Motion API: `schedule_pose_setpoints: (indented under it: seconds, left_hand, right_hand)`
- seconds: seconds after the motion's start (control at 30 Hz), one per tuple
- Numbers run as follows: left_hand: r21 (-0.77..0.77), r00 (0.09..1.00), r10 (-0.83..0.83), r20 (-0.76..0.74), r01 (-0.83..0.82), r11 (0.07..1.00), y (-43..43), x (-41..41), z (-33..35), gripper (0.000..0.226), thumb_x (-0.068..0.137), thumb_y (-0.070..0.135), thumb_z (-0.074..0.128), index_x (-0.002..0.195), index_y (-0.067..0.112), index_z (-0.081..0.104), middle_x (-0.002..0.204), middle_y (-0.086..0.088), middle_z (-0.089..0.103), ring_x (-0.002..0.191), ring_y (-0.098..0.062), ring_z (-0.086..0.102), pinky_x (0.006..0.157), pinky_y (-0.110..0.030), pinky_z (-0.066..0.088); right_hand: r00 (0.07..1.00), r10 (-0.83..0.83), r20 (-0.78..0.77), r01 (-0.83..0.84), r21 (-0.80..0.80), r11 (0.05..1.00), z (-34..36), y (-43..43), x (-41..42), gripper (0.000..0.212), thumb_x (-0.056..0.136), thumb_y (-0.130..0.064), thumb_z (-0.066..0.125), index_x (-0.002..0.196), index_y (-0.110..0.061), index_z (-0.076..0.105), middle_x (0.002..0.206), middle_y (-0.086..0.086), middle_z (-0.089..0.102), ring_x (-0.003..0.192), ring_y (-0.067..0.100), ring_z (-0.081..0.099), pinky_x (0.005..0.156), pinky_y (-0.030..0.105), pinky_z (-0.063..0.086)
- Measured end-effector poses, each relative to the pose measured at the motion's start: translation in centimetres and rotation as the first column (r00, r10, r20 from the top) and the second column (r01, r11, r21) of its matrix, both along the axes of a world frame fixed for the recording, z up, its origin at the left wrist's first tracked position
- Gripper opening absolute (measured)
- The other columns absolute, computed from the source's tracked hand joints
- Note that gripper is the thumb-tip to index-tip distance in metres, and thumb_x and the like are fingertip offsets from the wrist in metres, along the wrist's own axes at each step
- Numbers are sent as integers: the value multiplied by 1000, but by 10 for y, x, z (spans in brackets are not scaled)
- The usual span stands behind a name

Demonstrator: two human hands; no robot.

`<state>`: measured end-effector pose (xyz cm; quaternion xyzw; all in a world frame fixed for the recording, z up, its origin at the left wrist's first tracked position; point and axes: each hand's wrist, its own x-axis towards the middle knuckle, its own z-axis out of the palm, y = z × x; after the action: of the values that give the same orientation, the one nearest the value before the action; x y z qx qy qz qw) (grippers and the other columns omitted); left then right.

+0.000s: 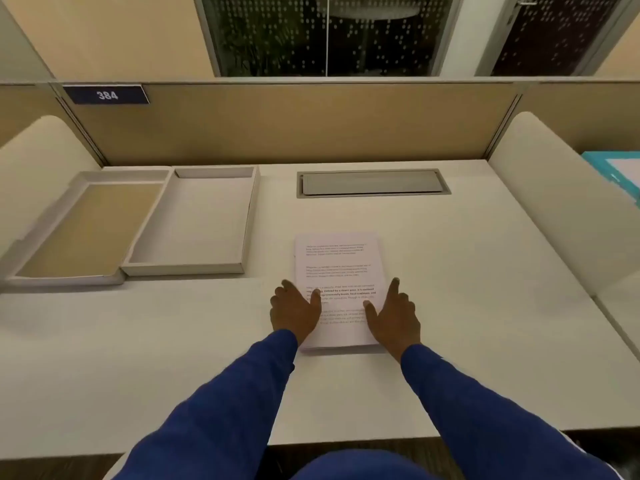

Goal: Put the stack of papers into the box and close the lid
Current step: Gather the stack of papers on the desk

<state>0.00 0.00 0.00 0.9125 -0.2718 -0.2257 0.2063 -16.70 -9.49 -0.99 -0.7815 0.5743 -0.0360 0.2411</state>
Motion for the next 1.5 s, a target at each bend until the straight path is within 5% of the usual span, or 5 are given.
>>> schedule_pose_setpoints:
  seconds: [0.53,0.97,1.13,1.3,1.5]
  left_hand:
    - [21,876,340,-341,-354,935,-17,-11,0,64,88,26,71,139,6,38,142,-18,43,127,-38,50,103,-46,50]
    - [-147,567,216,-795,-525,838,-7,9,-6,72,84,10,79,145,2,42,134,-20,62,119,-40,64,100,-55,56]
    - [-169,580,159,-799,-470,867,-8,13,-2,45,91,12,73,133,5,59,106,-12,75,87,-26,73,54,-27,60]
    - [-124,659,133,-741,-328,936,-6,24,-5,45,92,27,71,132,10,61,117,-12,74,114,-35,68,89,-39,49]
    - [-161,573,155,-805,-462,872,-6,27,-10,38,95,25,67,130,10,60,112,-14,76,100,-33,73,80,-43,62]
  right_hand:
    - [995,-32,-98,33,6,999,-8,2,16,93,97,-58,48,161,-9,4,148,19,39,129,36,44,103,45,45]
    - [993,1,-116,-2,-11,1000,-15,0,14,89,97,-59,45,161,-12,6,146,18,38,127,36,42,103,45,42]
    - [994,24,-110,-25,-12,1000,-16,-2,9,90,97,-61,45,161,-13,6,146,17,38,126,35,43,102,45,42]
    - [994,63,-87,-65,-24,998,-19,-2,3,90,97,-62,44,162,-13,7,143,16,39,123,34,43,99,44,42]
    - [995,76,-63,-78,-27,997,-20,-3,-1,90,97,-63,44,162,-13,7,143,16,39,122,34,43,99,44,43]
